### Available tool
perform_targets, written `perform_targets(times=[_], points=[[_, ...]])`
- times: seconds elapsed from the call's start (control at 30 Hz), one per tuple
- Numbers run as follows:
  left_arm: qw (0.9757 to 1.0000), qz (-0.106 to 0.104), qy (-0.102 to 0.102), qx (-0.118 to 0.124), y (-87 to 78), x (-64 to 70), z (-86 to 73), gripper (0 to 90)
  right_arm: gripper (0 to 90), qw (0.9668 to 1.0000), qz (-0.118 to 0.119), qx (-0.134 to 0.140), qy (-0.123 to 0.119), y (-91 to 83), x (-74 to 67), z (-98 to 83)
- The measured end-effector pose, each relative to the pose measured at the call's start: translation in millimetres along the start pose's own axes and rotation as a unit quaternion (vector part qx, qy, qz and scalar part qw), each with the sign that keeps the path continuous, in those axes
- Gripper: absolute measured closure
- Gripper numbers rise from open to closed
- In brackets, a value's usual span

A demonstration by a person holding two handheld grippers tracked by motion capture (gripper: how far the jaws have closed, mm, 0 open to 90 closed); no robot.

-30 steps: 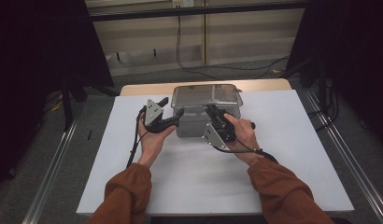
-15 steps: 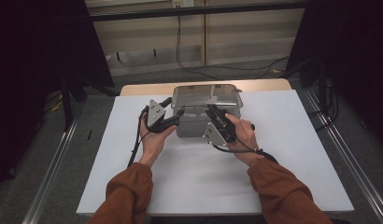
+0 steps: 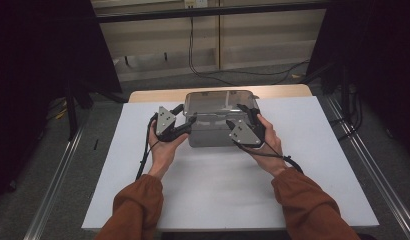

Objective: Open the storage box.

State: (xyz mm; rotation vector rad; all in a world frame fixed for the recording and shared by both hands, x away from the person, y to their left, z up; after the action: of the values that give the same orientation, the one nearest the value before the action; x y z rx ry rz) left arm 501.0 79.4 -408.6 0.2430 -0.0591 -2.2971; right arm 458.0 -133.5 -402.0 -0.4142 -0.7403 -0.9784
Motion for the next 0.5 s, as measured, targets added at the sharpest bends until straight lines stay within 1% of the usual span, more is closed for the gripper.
perform_targets(times=[0.07,0.1,0.17,0.23,0.33,0.4,0.47,0.5], points=[[1.0000,-0.001,0.000,-0.001,0.3,0.7,0.1,41.6,29.5,0.9998,-0.001,-0.006,0.021,-2.3,4.5,-6.1],[1.0000,0.000,-0.001,-0.001,0.3,0.7,0.0,41.6,29.1,0.9995,-0.006,-0.008,0.031,-4.0,6.5,-9.1],[1.0000,0.002,0.000,-0.002,0.3,0.0,-0.2,41.7,28.7,0.9988,-0.009,-0.014,0.046,-7.1,11.2,-14.9],[1.0000,0.002,0.000,-0.003,1.0,-0.3,-0.5,41.8,28.5,0.9976,-0.010,-0.020,0.066,-9.6,15.2,-20.5],[1.0000,0.003,0.003,-0.006,2.6,-0.9,-0.2,41.9,29.2,0.9945,-0.014,-0.025,0.100,-11.5,22.4,-27.8],[1.0000,0.001,0.002,-0.007,3.5,-1.6,0.7,41.9,30.1,0.9916,-0.016,-0.024,0.126,-12.1,27.2,-32.0],[1.0000,0.002,-0.003,-0.006,4.5,-2.9,1.9,42.4,31.1,0.9897,-0.020,-0.025,0.140,-12.3,31.7,-36.2],[1.0000,-0.001,0.001,-0.009,4.7,-3.9,2.7,42.8,31.7,0.9886,-0.019,-0.026,0.147,-12.1,33.1,-38.4]])
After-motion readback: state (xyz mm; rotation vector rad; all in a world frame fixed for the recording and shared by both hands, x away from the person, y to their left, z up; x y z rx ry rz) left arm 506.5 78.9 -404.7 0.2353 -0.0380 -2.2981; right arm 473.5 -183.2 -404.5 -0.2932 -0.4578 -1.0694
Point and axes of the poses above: each handheld gripper's, and its own axes: y roughly forward along the jaws, z roughly out of its top, x roughly to its right, the point moved 6 cm from there along y, roughly forward along the jaws, and after that the axes turned 14 degrees about x, right-handed, at the moved point
